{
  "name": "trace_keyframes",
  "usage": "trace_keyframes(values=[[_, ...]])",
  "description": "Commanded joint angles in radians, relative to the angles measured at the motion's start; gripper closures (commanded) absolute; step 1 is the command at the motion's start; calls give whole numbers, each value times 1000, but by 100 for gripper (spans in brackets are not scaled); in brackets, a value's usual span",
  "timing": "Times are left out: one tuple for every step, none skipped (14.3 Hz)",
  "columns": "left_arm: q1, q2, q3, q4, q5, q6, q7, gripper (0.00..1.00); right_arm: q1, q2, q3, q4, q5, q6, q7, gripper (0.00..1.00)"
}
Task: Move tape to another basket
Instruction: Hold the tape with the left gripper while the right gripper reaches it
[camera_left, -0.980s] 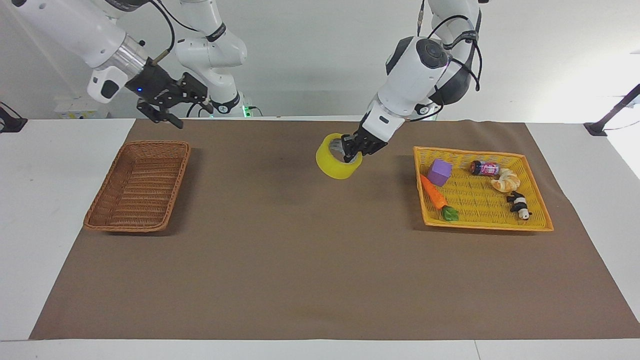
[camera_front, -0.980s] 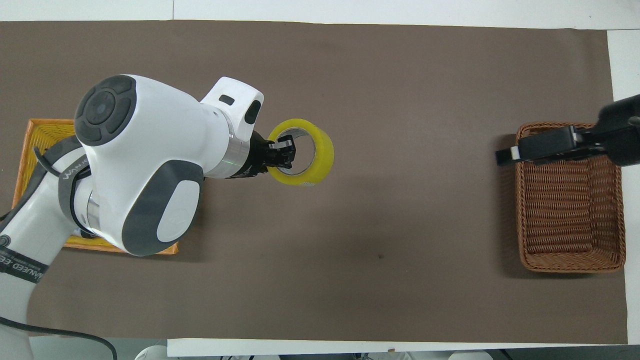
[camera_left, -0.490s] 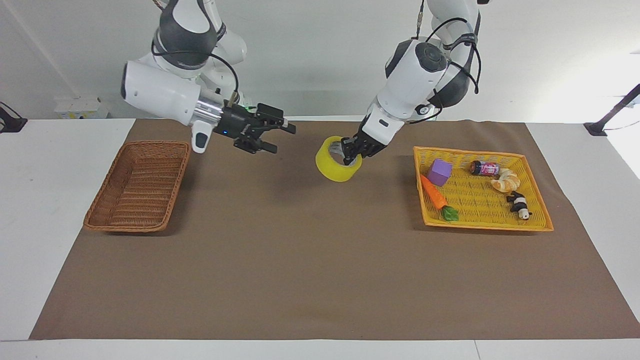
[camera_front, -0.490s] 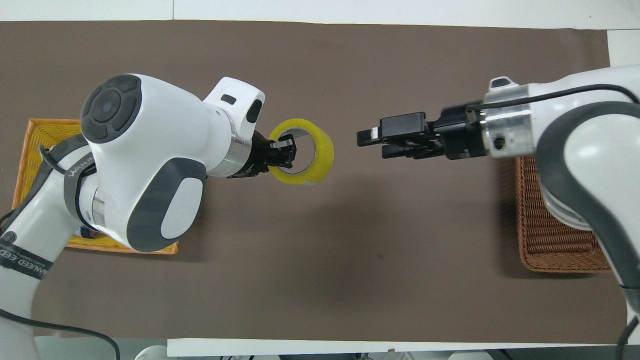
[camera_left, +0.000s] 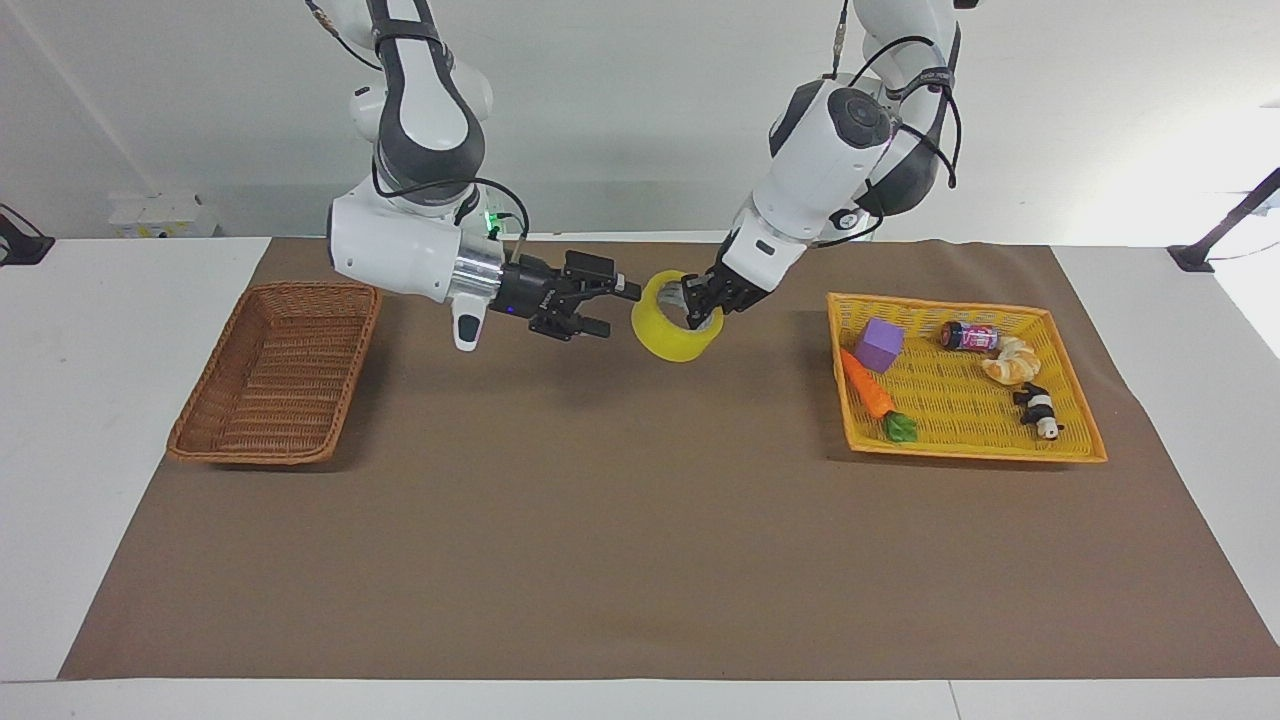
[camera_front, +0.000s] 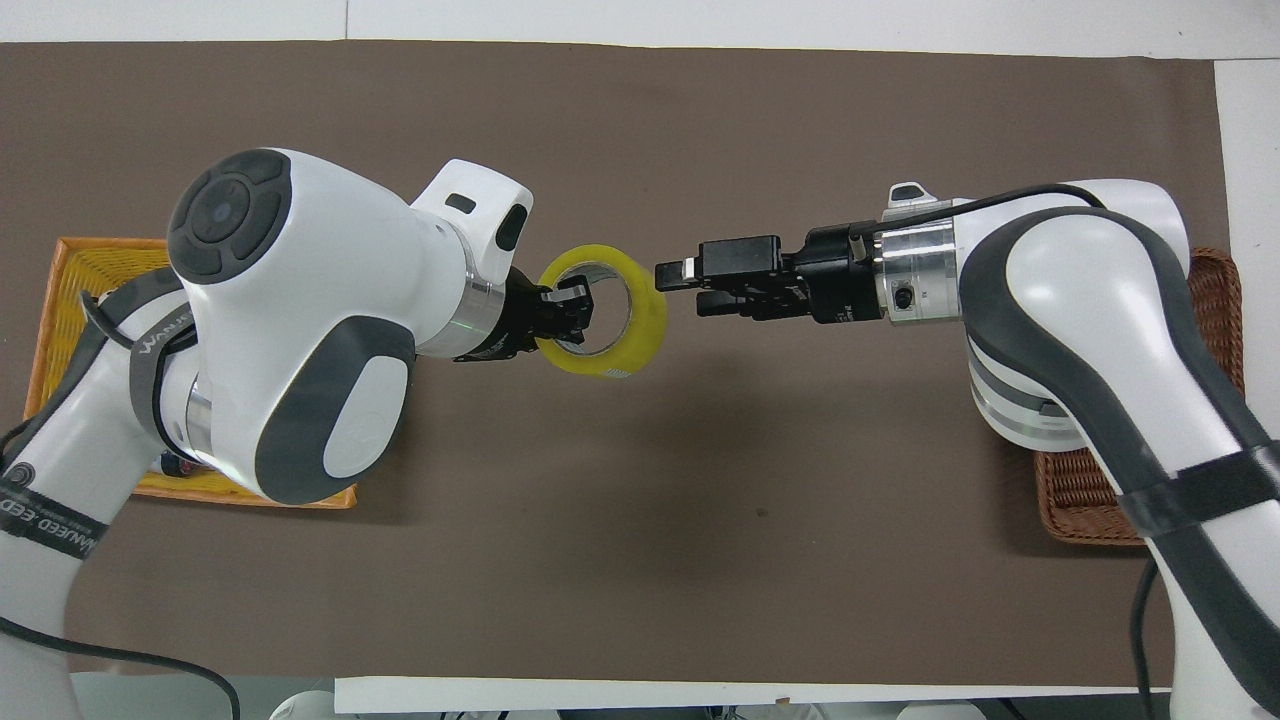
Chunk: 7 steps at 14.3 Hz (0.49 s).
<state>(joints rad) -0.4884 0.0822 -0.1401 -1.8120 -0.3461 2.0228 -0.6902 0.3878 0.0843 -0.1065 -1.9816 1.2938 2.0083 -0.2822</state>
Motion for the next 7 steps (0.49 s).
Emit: trace_keyframes(values=[[-13, -2, 13, 14, -2, -19, -15, 100, 57, -11, -5, -39, 67, 55, -22, 1], [-13, -2, 13, 13, -2, -19, -15, 100, 65, -11, -5, -40, 77, 69, -17, 1], [-13, -2, 13, 13, -2, -21, -17, 100, 65, -11, -5, -40, 78, 66, -15, 1], [-13, -2, 14, 14, -2, -19, -15, 100, 63, -11, -5, -40, 78, 60, -15, 1], [-13, -2, 14, 14, -2, -21, -15, 100, 60, -11, -5, -40, 78, 56, -15, 1], [-13, -2, 13, 14, -2, -21, -15, 100, 59, -11, -5, -40, 78, 50, -17, 1], [-13, -2, 14, 14, -2, -21, -15, 100, 56, -11, -7, -40, 78, 47, -17, 4]])
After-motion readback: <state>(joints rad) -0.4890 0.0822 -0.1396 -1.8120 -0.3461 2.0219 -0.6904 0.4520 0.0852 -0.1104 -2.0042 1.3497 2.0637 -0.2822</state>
